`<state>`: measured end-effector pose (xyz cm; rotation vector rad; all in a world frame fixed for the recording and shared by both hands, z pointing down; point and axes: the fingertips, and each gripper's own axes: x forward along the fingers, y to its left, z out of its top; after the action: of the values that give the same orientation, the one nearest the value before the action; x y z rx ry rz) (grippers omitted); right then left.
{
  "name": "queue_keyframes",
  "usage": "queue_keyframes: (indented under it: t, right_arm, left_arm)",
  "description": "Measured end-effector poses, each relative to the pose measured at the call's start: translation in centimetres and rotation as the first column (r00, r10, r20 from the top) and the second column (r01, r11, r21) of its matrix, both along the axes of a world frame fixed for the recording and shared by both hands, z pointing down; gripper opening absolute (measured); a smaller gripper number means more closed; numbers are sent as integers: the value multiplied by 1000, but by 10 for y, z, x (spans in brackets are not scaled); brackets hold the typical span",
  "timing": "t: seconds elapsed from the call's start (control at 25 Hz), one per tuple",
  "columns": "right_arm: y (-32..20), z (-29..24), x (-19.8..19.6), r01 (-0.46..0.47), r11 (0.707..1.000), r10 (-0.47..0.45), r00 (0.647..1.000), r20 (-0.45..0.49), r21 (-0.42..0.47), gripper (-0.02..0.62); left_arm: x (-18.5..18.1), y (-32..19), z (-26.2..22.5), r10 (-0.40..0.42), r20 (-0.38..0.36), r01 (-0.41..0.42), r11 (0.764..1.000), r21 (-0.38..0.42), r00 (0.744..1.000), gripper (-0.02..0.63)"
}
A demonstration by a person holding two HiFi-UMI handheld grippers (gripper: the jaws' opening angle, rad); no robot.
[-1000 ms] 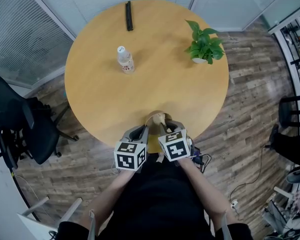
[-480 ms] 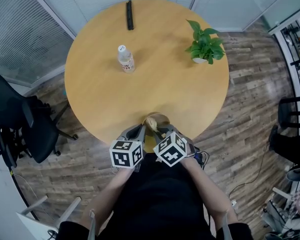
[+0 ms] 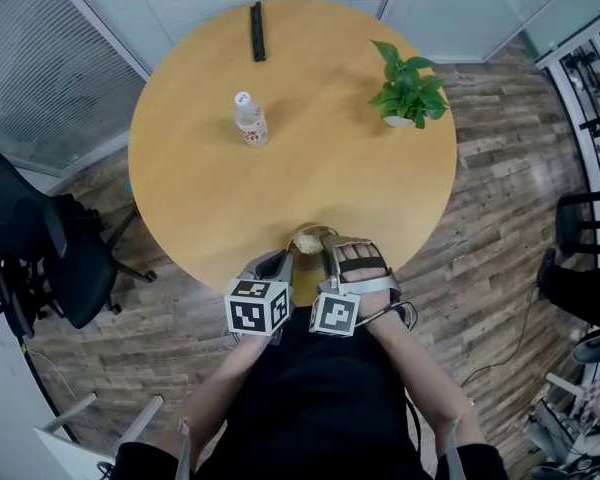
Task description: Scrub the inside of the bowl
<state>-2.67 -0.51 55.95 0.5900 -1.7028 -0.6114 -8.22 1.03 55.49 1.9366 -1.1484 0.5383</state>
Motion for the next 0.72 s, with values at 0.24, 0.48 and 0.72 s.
queue_keyframes:
  t: [0.24,0.48,0.72]
  right_arm:
    - [13,34,13,-144,965,159,986,51,-218,46]
    - [44,43,-8,-198,771,394,895,209,-606,46]
    - [51,26,-36,-40,371,802,518,298,-928,46]
  left_arm:
    - [11,7,-4,47,-5,-47,999,23,999,23]
    - [6,0,-4,13,-42,-12,1000,26,999,23]
    - [-6,5,8,-29,-25,29,1000,-4,999,21]
